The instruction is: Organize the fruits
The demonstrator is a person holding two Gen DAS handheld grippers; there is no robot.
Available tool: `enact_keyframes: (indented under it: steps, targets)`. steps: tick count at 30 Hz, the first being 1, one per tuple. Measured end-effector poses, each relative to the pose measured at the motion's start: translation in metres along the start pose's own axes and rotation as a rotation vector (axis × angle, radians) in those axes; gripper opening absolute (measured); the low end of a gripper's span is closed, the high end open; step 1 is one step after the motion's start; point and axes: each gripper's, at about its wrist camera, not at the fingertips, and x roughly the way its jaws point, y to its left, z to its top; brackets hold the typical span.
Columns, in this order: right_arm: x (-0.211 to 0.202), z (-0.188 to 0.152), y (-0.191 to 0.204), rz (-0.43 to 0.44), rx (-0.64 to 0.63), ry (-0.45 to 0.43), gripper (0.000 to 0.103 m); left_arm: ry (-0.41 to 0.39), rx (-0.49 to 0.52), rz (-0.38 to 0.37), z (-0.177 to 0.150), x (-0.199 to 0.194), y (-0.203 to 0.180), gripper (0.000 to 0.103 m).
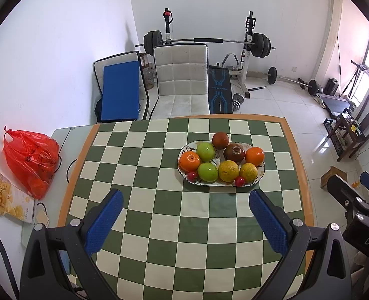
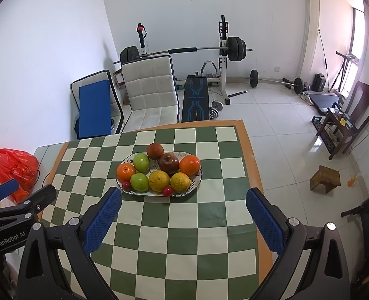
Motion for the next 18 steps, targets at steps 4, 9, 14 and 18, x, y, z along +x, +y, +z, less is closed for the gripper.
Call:
enact_keyframes:
  steps: [4, 9, 14, 18]
  targets:
    - [0.0003, 0.0014, 0.0007, 0.0, -0.003, 0.002, 0.102, 0.002, 0.0, -0.003, -0.0007, 0.0001, 0.0003, 0.103]
    - [0.0015, 0.0002, 0.001, 0.004, -0.003, 0.004, 0.102, 0.001, 0.0, -0.004, 0.0048, -0.0017, -0.0008, 0.103]
    - [-0.0011, 0.0005, 0.0024, 0.01, -0.002, 0.006, 0.102, -0.004, 0.001, -0.002, 0.0078, -0.0026, -0.0022, 0.103]
    - [-0.0015, 0.0003, 0.0031, 0.008, -0.006, 0.003, 0.102, -0.003, -0.001, -0.004, 0.0069, -0.0031, -0.0017, 0.103]
